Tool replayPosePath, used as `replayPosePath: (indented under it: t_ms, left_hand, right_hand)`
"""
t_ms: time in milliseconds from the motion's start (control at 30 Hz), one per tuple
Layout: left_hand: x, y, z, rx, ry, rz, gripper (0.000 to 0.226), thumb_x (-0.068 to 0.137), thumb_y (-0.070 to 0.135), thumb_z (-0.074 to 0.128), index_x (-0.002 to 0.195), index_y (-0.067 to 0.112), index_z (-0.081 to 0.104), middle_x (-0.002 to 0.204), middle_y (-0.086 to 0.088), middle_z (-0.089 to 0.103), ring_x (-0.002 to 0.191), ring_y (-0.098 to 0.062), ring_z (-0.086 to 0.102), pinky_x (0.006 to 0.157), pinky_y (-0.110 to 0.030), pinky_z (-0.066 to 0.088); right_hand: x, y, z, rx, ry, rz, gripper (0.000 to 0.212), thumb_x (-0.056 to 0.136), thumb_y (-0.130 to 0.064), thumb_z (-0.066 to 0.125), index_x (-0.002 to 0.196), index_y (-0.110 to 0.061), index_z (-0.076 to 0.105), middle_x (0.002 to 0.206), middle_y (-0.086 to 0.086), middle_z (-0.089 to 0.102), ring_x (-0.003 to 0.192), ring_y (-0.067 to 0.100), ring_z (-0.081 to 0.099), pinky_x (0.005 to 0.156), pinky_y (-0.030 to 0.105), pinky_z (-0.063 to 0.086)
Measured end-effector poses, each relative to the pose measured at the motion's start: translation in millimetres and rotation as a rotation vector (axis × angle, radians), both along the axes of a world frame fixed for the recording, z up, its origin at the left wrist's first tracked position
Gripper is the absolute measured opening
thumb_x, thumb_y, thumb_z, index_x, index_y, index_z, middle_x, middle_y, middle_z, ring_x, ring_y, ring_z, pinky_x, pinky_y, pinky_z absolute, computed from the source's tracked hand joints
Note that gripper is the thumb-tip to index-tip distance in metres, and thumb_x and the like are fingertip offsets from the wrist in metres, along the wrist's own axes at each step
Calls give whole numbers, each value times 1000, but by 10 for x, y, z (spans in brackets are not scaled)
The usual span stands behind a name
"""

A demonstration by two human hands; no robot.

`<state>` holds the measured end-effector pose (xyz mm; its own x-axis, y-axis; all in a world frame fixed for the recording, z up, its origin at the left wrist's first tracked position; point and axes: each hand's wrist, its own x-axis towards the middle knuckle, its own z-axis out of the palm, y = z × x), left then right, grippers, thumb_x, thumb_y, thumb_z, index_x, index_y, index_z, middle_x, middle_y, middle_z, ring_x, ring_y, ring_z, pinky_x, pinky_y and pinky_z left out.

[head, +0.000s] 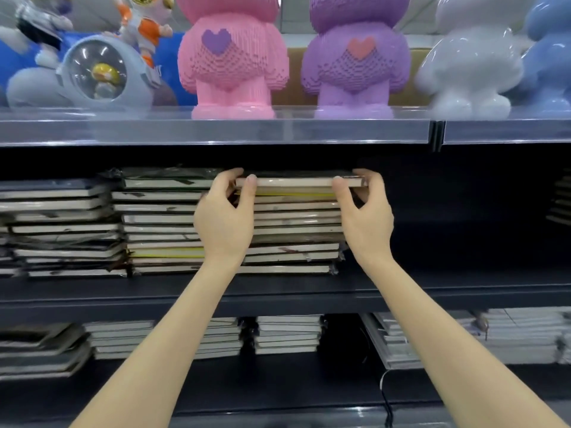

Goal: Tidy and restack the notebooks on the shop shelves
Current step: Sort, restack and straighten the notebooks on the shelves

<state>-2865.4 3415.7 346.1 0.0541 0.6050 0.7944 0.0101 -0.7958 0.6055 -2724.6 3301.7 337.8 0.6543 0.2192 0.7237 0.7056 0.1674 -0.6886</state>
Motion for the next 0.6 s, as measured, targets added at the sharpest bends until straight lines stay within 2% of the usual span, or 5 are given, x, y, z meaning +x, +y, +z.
replayPosePath:
  t_ms: [67, 200, 300, 467, 600]
  left_hand:
    - [-70, -124, 17, 8, -37, -24, 26, 93, 39, 56, 107, 20, 66, 95, 15, 65, 93, -2, 60, 81, -16, 45]
    - [-123, -371, 47, -136, -159, -215, 6, 89, 27, 64, 87, 23, 69, 83, 7, 70, 85, -9, 66, 80, -25, 52]
    - [-79, -622, 53, -188, -182, -247, 8, 86, 23, 69, 92, 17, 70, 89, -1, 71, 89, -13, 67, 82, -24, 52]
    - [181, -1214, -3, -282, -192, -295, 25, 79, 21, 76, 103, 20, 66, 101, -4, 69, 98, -15, 65, 85, -22, 50]
    - [557, -1778, -142, -267, -138, -274, 30, 80, 21, 75, 109, 19, 65, 103, 2, 68, 99, -9, 64, 85, -21, 51]
  right_hand:
    - [-6, -100, -12, 59, 30, 41, 38, 87, -53, 59, 117, -31, 52, 108, -15, 62, 106, 3, 58, 96, 37, 47]
    - [30, -330, -92, 100, 40, 157, 35, 83, -51, 64, 112, -35, 54, 112, -9, 65, 111, 10, 60, 98, 43, 48]
    - [98, -593, -103, 119, 32, 171, 36, 83, -50, 65, 113, -32, 55, 112, -7, 66, 111, 12, 60, 99, 43, 47]
    - [427, -1279, -215, 117, 2, 218, 31, 83, -43, 68, 109, -31, 56, 109, -7, 68, 109, 11, 62, 98, 43, 48]
    - [853, -1879, -398, 37, 10, 176, 37, 78, -59, 66, 106, -38, 56, 111, -10, 67, 112, 14, 61, 98, 46, 47]
